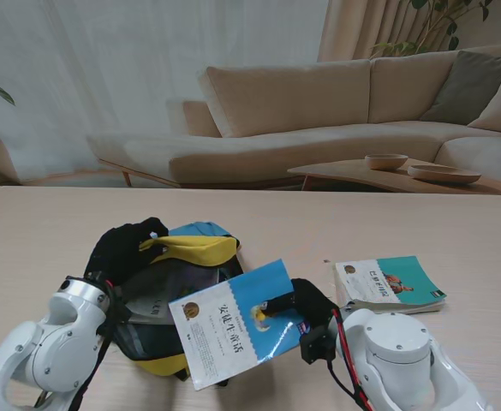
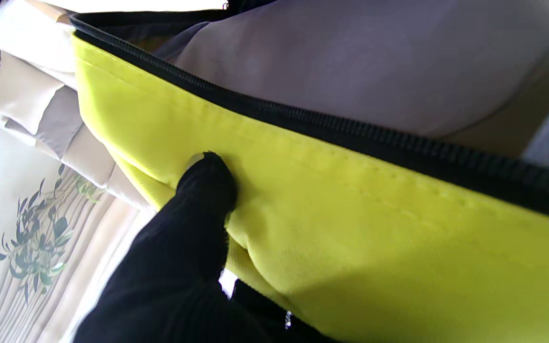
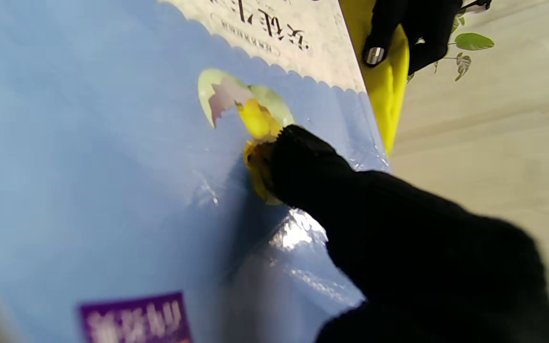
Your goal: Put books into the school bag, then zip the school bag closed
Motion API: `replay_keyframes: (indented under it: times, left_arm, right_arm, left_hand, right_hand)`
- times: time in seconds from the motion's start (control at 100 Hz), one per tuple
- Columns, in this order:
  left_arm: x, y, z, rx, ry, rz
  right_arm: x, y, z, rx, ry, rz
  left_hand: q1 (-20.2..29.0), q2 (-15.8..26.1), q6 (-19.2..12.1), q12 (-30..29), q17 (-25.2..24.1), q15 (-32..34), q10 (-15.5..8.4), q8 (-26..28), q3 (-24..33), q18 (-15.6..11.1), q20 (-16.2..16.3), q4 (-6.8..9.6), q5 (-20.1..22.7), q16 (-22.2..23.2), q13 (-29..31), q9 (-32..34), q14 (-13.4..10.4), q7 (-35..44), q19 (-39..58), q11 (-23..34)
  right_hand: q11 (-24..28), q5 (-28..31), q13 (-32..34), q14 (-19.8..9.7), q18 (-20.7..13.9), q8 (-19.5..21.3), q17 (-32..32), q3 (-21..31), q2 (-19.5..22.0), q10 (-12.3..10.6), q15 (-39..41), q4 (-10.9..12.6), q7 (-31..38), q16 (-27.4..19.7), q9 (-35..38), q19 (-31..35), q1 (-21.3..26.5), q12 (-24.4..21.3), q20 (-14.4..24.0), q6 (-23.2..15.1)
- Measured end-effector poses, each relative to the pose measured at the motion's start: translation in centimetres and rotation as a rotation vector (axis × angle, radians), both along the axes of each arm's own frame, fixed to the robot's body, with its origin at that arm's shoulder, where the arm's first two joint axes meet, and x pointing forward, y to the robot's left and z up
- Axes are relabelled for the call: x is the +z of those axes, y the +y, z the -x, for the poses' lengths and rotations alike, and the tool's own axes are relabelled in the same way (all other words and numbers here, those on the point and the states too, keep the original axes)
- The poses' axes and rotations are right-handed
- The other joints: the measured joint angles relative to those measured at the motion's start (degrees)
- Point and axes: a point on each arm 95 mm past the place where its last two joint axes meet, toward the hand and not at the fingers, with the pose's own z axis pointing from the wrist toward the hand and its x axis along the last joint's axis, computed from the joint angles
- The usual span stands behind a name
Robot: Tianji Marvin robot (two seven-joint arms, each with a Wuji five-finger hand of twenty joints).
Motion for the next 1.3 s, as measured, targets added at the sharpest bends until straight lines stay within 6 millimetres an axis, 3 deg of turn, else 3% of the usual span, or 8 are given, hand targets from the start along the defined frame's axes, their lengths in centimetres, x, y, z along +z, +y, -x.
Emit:
replay_keyframes:
  times: [0.83, 1.3]
  left_arm:
    - [0.0, -1.0, 0.5, -0.023, 0.001, 0.040]
    - [0.0, -1.9, 1.5, -0.028, 0.017, 0.041]
  right_arm:
    - [-1.4, 9.5, -3.3, -0.185, 0.201, 0.122]
    - [-2.0, 12.9, -5.7, -0.330, 0.281, 0.115]
  left_hand:
    - [0.8, 0.0, 0.6, -0.7, 0.1, 0.0, 0.0, 0.0, -0.6, 0.6, 0.5, 0.00, 0.0, 0.0, 0.0, 0.0, 0.3, 0.2, 0.0, 0.5]
    - [1.4, 0.0, 0.6, -0.8, 0.1, 0.0, 0.3, 0.0, -1.9, 0.6, 0.5, 0.00, 0.0, 0.0, 0.0, 0.0, 0.3, 0.3, 0.0, 0.5]
  right_hand:
    - [1.2, -0.7, 0.0, 0.0, 0.2, -0.8, 0.0, 0.0, 0.8, 0.1, 0.0, 0.0, 0.4, -0.8, -0.7, 0.0, 0.0, -1.8, 0.0, 0.5]
    - [1.3, -0.8, 0.0, 0.0, 0.2, -1.6, 0.0, 0.0, 0.9, 0.1, 0.0, -0.1, 0.6, -1.3, -0.7, 0.0, 0.0, -2.6, 0.0, 0.6]
